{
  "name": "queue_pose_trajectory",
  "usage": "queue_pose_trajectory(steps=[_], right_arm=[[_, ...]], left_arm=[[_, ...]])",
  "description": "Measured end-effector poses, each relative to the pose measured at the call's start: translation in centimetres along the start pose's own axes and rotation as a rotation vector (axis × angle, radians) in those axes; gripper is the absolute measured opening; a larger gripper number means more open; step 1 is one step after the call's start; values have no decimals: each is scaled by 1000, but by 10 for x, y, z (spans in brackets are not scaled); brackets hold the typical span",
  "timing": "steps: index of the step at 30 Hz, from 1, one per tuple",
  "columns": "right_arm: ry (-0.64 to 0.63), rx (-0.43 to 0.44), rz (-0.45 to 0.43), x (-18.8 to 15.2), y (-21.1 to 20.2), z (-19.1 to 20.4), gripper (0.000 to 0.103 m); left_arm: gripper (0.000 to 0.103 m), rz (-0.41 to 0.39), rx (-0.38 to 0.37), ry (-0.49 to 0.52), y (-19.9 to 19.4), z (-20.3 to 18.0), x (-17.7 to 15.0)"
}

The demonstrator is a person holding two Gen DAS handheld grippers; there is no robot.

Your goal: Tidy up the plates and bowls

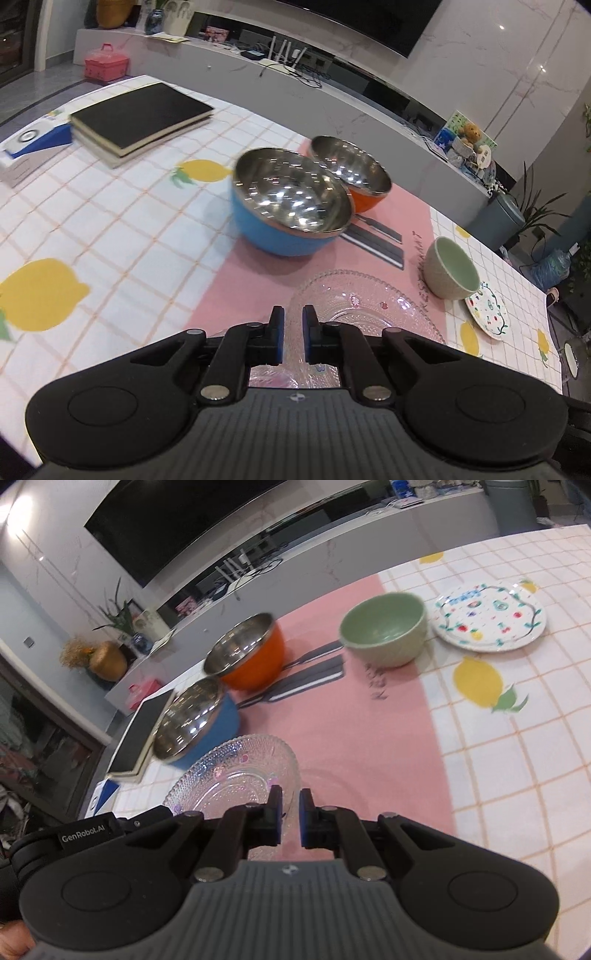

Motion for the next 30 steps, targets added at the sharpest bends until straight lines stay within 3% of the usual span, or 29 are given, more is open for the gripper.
queue_pose_trajectory(steps=[13,30], right_arm=[[-68,7,107,-50,16,29,7],[-126,-42,122,-57,29,29,8]], left_arm=[[10,25,59,-78,-22,56,-29],[11,33,93,-68,-14,64,-38]])
Point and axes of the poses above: each gripper's, at about its wrist camera, not at the fingertips, and y roughly the way its jaws point, z to its left, x to its top, the point moved 9 cm from there along y, roughly the way its jaws point, and after that the axes turned 5 degrees about -x, right-handed, at the moved point
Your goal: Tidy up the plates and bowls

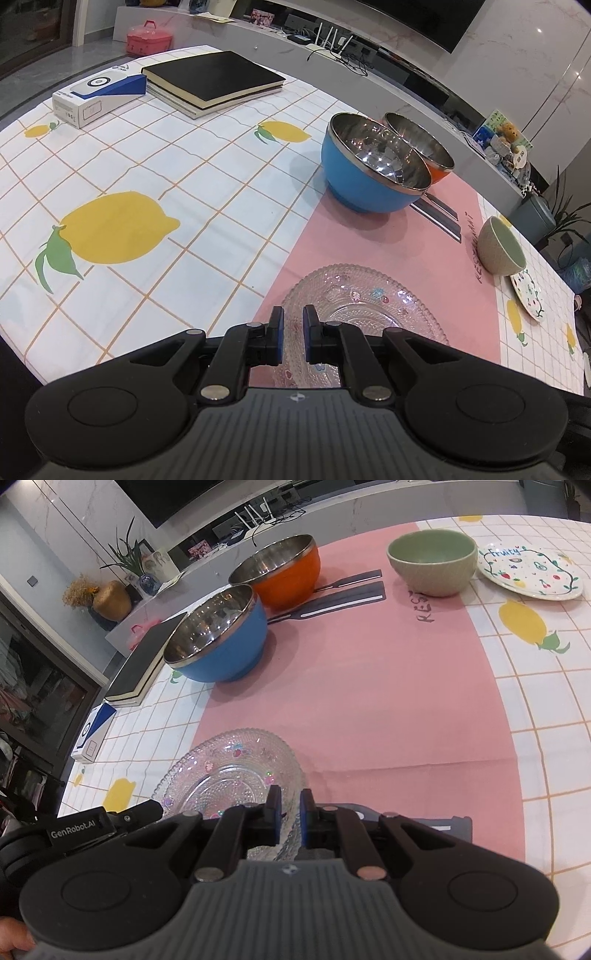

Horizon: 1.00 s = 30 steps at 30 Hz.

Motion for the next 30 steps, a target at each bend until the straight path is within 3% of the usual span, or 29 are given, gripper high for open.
queue_pose_trajectory(steps=[8,14,22,26,30], right_arm=[[-60,-46,7,-2,1,4,9],[-63,-49,7,-3,2,3,8],[-76,-51,1,-3,2,3,8],[-76,-51,6,-4,2,4,13],[-58,-51,0,-1,-4,0,31]], left_arm=[[12,2,13,-1,1,0,-1],[12,18,73,38,3,-1,-2],[12,29,91,56,4,-2,-2],[13,32,104,72,4,-3,-2],[25,62,100,48,4,1,-5]])
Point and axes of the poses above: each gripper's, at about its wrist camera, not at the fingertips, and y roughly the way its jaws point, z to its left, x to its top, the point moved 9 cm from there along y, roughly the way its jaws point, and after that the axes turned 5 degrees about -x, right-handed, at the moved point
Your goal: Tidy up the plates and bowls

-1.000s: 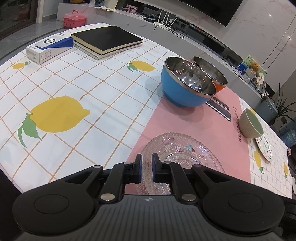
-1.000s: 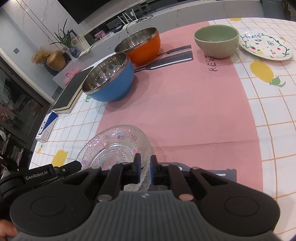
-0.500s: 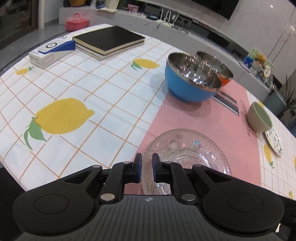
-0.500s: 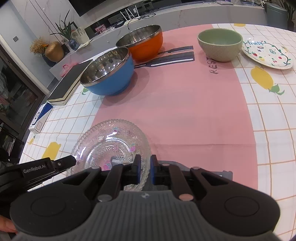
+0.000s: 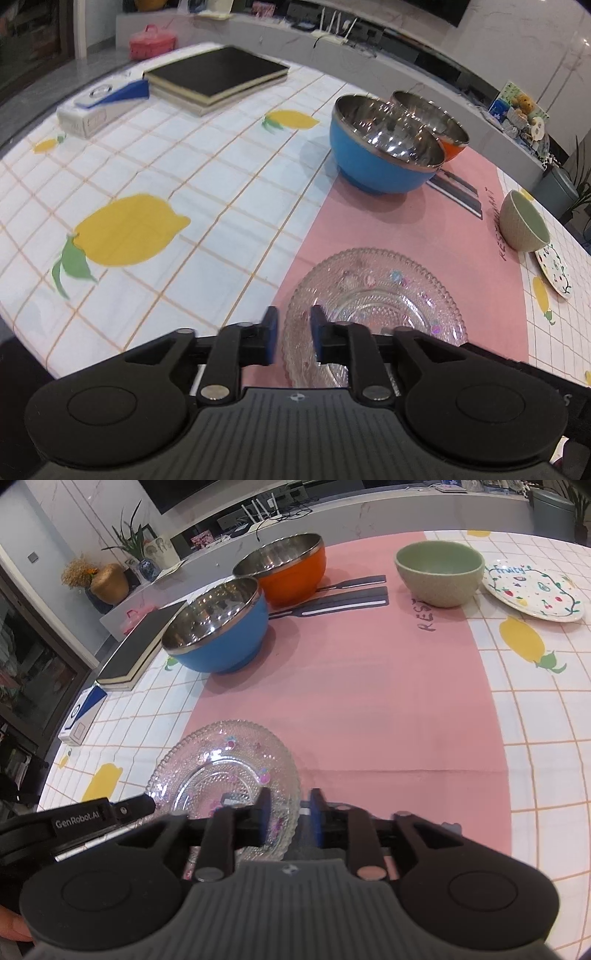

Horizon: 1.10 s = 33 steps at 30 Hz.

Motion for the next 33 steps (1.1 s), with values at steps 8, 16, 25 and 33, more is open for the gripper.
queue_pose_trajectory(steps=[8,16,25,33], right_arm=[[25,27,18,-9,-7,-5,12],[29,44,25,-11,-3,-2,5],[-25,22,-60,1,-26,-9,37],[-16,-69,-155,15,-49,-45,51]], left_arm=[[8,-15,-28,-12,-9,4,-6],[6,-13,1,41,-7,-1,-3],[10,-117,17,143,-31,-17,12],[10,-227,-46,262,-47,-70,36]])
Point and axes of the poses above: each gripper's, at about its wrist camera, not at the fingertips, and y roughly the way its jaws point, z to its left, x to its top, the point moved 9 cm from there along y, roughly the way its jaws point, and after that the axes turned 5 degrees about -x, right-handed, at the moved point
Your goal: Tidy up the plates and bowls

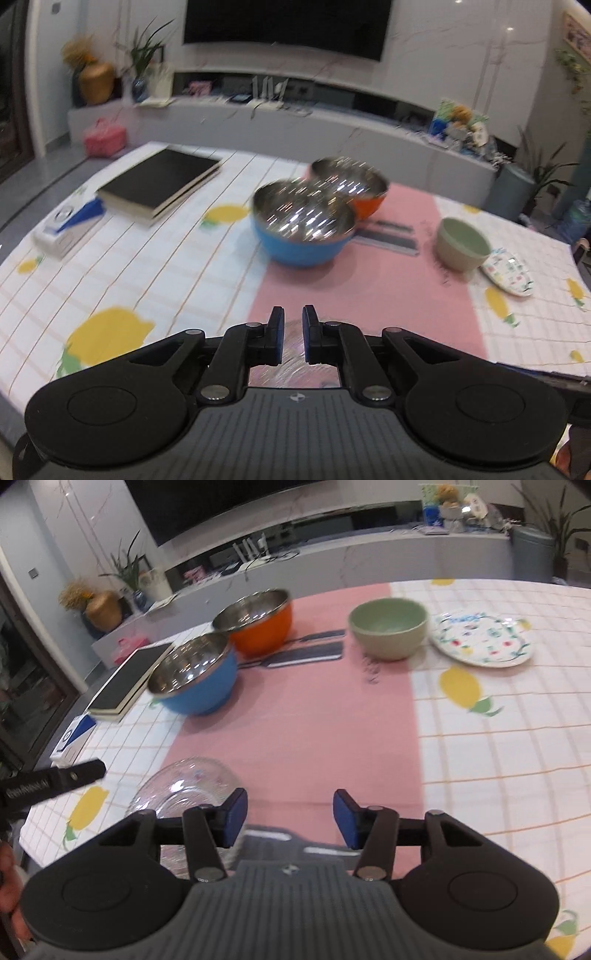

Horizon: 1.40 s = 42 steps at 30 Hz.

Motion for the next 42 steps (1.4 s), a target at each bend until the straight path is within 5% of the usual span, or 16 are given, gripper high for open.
queue_pose_trajectory(steps=[6,10,20,30,42], right_arm=[[69,-72,-38,8,-8,-41,52],[125,-137,-70,13,-12,-74,52],[211,-179,-118,26,-20,-141,52],[222,-236,-184,42,-17,-198,51],[315,-131,-191,101,35,-245,44]], left_arm=[[10,17,-95,36,15,-41,11],[26,21,-150,61,27,-69,15],[44,73,-286,89,65,-138,14],[44,74,-386,96,108,-197,12],[44,119,-375,-45,185,-222,11]])
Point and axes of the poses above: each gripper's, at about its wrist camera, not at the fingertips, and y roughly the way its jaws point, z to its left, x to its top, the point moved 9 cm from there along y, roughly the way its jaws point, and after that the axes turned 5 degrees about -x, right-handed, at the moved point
